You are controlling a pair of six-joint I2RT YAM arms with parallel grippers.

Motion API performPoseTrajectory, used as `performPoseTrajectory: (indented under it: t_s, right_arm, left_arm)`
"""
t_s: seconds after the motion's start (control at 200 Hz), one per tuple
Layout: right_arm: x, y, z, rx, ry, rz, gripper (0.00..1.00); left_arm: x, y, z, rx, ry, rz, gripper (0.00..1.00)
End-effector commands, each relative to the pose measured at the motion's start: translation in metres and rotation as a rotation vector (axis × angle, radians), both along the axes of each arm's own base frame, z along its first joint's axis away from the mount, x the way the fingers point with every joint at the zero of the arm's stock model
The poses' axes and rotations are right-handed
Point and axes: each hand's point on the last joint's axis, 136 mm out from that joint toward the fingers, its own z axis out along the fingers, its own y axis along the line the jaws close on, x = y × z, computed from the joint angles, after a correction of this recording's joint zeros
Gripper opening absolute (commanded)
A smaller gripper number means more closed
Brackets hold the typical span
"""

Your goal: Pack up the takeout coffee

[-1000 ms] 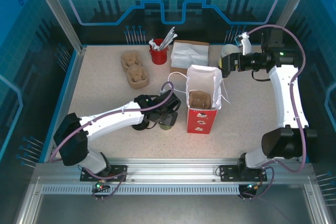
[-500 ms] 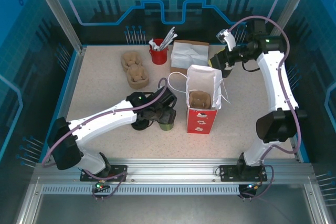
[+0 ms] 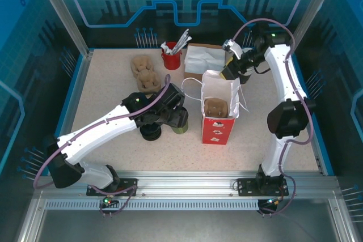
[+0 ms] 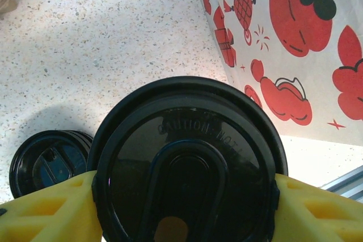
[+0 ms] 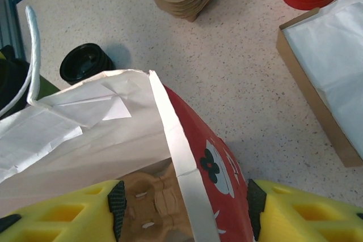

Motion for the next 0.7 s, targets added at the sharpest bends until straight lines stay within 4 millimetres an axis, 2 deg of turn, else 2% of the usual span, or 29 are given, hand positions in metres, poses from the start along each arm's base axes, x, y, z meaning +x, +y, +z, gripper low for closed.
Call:
performPoseTrajectory:
  t_s: [0.0,0.32,0.415,0.525,0.695]
  right_arm:
    - [-0.007,0.006,-0.003,-0.018,0.024,0.064,0.61]
    - [-0.003,0.013,-0.013,-0.024,0.025,0.104,0.53]
    - [0.001,0.014,-0.018,-0.048,0.018,0.108,0.41]
    - [0.006,0.017,-0.015,-0.052,-0.013,0.111,0.17]
    - [0.01,0.025,-0.003,-0.048,-0.084,0.118,0.01]
  left_arm:
    - [-0.006,0.007,0.014,-0.01,0.002,-0.024,0.64]
    - [-0.002,0.01,0.03,-0.031,-0.011,-0.016,0.64]
    - [-0.001,0.012,0.037,-0.036,-0.019,-0.013,0.64]
    - [-0.001,0.013,0.045,-0.044,-0.03,-0.013,0.64]
    - [-0.004,0.017,0.06,-0.059,-0.049,-0.017,0.64]
